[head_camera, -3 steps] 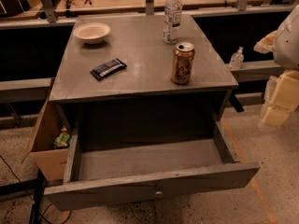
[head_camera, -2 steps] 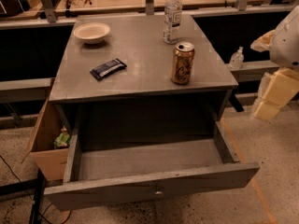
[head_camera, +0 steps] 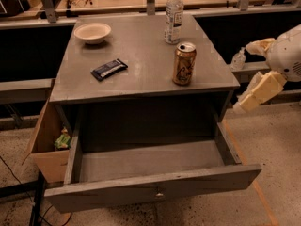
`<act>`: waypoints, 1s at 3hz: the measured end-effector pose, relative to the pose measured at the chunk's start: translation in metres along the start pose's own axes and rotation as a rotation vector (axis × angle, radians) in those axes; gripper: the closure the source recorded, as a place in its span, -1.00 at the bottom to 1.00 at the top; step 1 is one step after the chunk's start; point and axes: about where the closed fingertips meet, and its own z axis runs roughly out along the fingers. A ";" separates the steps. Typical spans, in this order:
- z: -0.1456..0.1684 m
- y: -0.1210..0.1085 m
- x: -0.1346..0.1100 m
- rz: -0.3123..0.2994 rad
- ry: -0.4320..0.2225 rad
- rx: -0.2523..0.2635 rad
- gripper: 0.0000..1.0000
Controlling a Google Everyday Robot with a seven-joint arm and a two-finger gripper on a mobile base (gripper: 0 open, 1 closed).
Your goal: Place orange can into top drawer
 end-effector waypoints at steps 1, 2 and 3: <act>0.026 -0.017 0.000 0.070 -0.186 0.015 -1.00; 0.056 -0.037 -0.017 0.195 -0.360 0.015 -1.00; 0.071 -0.053 -0.031 0.290 -0.425 0.044 -1.00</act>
Offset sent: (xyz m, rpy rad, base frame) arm 0.0847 0.0290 -0.0268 0.5705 -0.0534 -0.1179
